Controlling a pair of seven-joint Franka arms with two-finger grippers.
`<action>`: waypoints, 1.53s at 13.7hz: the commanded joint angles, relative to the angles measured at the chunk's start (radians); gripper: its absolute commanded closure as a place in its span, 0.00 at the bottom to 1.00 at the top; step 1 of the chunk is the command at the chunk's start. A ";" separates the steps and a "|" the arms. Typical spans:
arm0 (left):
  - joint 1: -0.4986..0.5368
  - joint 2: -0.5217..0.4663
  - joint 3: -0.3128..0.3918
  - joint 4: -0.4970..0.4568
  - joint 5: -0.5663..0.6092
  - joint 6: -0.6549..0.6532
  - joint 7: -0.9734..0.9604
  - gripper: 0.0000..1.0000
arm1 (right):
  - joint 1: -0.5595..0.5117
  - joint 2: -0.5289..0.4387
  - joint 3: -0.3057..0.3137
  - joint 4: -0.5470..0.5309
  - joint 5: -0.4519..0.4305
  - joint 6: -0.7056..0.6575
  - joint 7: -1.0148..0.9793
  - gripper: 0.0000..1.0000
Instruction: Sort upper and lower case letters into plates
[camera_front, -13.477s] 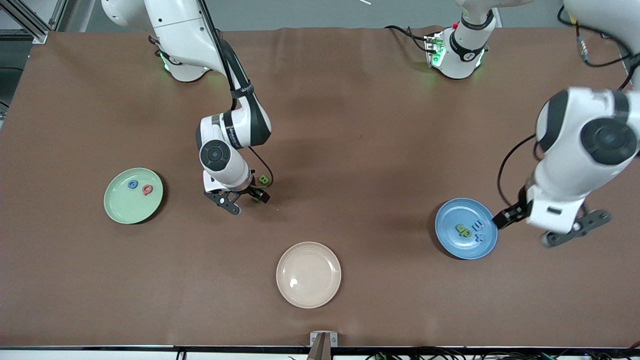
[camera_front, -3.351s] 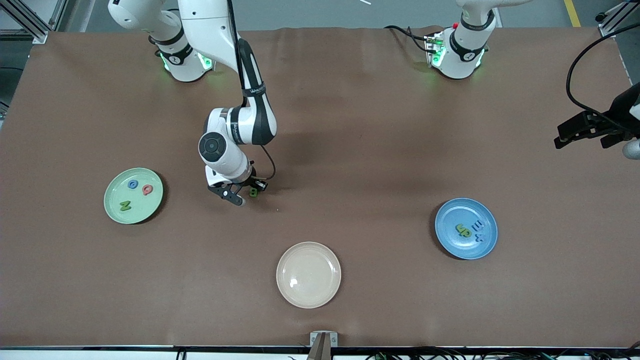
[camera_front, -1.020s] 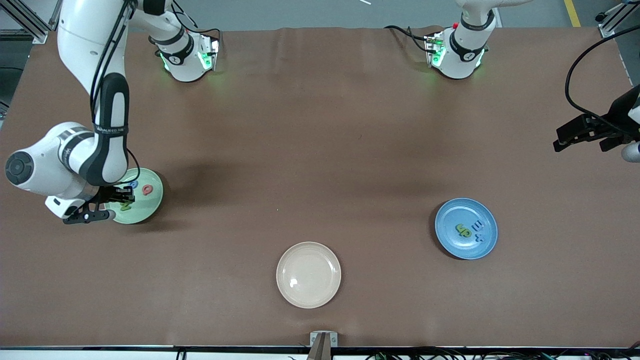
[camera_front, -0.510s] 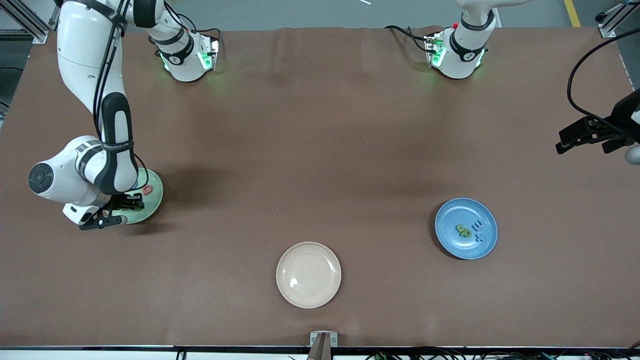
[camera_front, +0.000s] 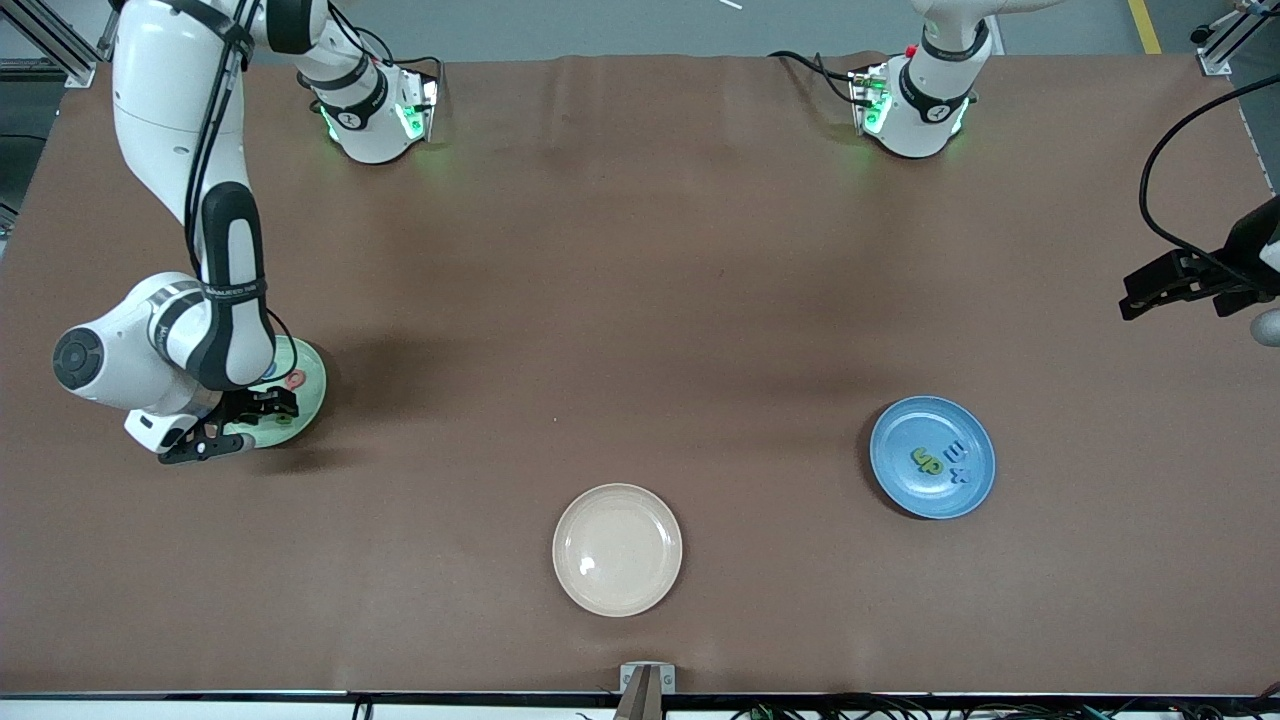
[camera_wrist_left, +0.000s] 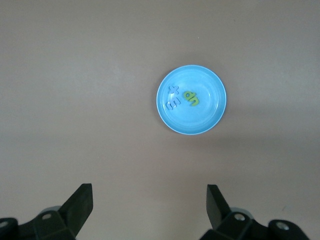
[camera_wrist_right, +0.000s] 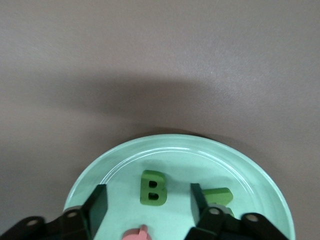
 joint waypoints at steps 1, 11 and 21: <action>0.002 0.007 0.032 0.015 0.018 0.016 0.005 0.00 | 0.189 -0.071 -0.204 -0.022 -0.013 -0.129 0.020 0.03; 0.002 0.009 0.064 0.015 0.031 0.039 0.018 0.00 | 0.702 -0.059 -0.832 0.313 -0.222 -0.774 0.240 0.01; -0.008 -0.001 0.075 0.015 0.018 0.036 0.008 0.00 | 0.611 -0.059 -0.821 0.373 -0.213 -0.777 0.240 0.00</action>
